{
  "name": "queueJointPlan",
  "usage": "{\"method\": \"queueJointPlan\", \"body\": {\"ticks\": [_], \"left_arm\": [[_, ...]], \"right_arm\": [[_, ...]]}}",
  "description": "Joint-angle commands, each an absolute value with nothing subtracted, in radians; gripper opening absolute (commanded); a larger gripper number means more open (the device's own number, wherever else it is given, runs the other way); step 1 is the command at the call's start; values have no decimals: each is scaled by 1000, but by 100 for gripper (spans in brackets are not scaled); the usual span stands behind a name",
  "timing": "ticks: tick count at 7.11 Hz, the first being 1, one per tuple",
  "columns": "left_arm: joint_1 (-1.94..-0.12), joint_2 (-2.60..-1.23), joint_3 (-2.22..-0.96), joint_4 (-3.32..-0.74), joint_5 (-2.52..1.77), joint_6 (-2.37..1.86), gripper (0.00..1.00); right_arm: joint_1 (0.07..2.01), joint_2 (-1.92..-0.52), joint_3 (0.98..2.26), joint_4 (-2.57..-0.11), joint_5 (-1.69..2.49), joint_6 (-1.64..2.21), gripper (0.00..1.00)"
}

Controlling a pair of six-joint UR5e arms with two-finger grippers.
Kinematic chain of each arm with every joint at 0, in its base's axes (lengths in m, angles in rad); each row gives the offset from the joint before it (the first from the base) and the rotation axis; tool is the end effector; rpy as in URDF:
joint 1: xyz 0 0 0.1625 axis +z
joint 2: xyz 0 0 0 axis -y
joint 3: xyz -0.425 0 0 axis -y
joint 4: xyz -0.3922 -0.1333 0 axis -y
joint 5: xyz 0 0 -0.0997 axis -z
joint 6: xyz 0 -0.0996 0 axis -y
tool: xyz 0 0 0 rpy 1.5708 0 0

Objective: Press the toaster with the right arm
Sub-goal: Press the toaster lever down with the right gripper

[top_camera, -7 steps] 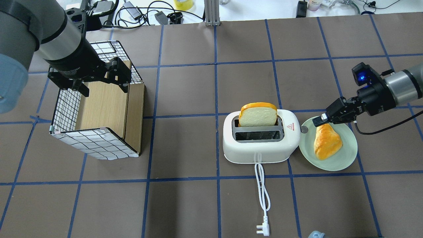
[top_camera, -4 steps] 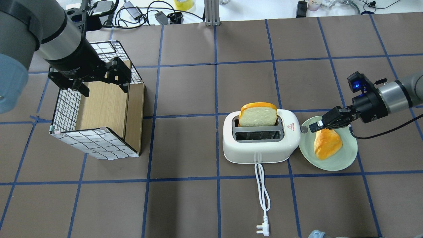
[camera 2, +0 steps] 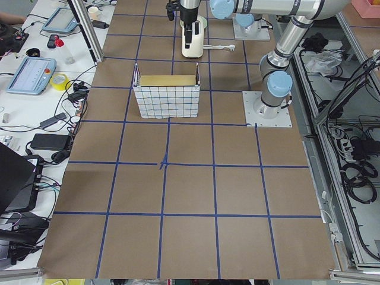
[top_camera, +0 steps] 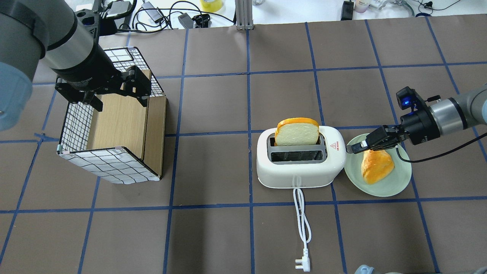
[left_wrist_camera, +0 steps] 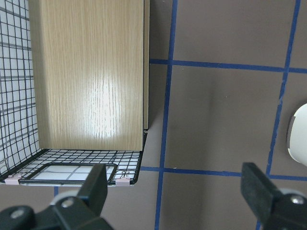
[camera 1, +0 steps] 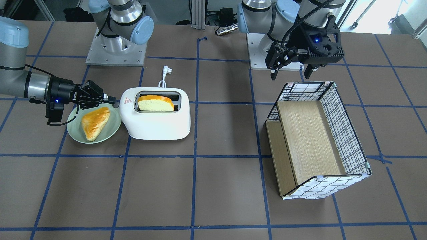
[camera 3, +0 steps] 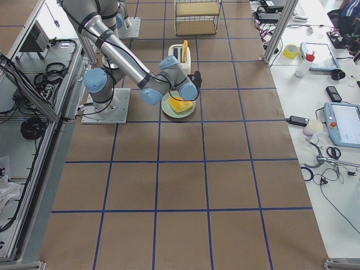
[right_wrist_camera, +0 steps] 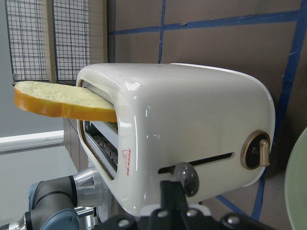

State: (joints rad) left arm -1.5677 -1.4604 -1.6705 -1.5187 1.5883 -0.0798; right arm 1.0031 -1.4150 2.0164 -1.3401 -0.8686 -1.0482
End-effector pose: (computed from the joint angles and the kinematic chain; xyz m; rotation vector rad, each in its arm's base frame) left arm -0.1302 -0.4515 0.4960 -0.1303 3.1222 -0.0991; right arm -0.0486 -0.4437 0.2355 -0.1684 2.1051 0.0845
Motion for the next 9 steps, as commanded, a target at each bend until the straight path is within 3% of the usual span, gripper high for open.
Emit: {"method": "queueJointPlan", "body": {"ticks": [1,9], "left_arm": [[-1568,-1460,-1671,-1519,1588,-80,100],[-1568,-1460,-1671,-1519,1588,-80,100]], "right_arm": [[1003,-1408,2019,-1357,-867,-1051,0],[1008,-1365,2078,-1512,-870,-1049,0]]}}
